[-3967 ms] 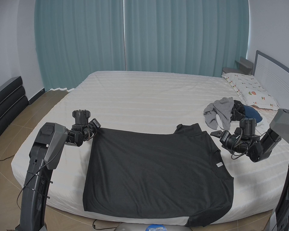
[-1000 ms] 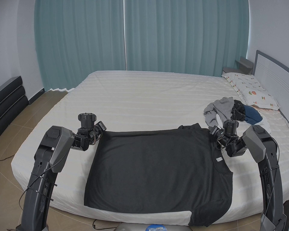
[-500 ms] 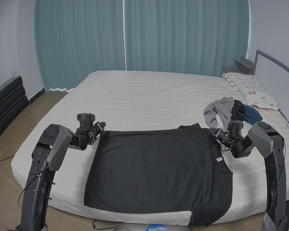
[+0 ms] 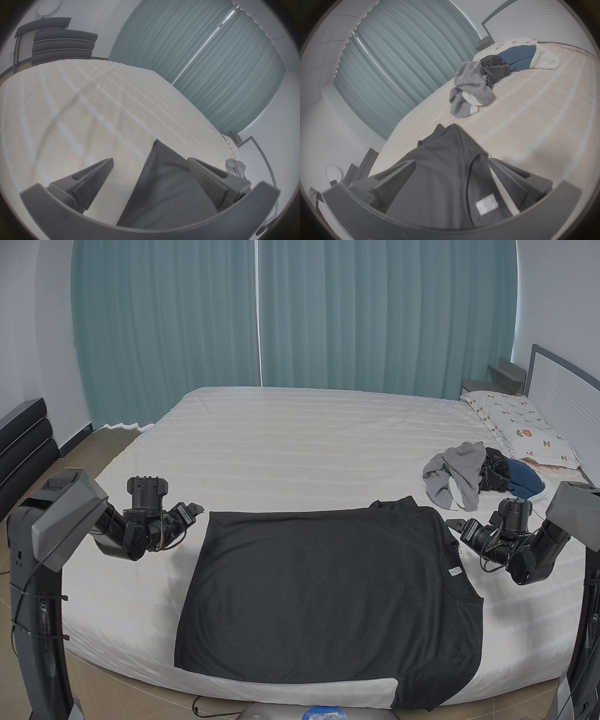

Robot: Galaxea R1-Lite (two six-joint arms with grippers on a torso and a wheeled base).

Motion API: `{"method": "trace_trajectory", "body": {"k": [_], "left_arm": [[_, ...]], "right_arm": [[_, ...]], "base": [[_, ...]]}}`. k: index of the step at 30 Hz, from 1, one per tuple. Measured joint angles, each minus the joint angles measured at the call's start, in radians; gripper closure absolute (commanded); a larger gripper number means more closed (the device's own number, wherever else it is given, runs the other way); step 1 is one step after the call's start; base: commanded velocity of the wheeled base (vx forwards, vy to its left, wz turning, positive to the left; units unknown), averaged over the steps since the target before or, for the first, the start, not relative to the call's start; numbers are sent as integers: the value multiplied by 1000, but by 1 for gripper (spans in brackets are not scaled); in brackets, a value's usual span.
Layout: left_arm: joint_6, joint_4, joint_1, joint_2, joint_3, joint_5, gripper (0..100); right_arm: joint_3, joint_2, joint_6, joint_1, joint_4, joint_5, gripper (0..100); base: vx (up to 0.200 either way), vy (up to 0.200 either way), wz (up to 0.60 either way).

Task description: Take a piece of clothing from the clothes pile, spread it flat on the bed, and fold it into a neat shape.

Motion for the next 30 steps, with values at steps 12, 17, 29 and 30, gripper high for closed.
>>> {"method": "trace_trajectory", "body": {"k": [12,17,29,30], "left_arm": [[-59,-259,-27,-286,573,-78,0],[-117,-377,-40,-348,755,-139,0],[-137,-529,-39,-319,912,-191,0],[-138,-531,-39,-315,913,-191,0]], "right_arm": [[422,-226,0,22,-63,155,0],[568,-284,0,22,-89,281,0],[660,-330,-7,27,-100,300,0],[663,-331,-8,28,-100,300,0]], "base": [[-50,0,0],[-200,0,0],[-117,0,0],[0,0,0]]}}
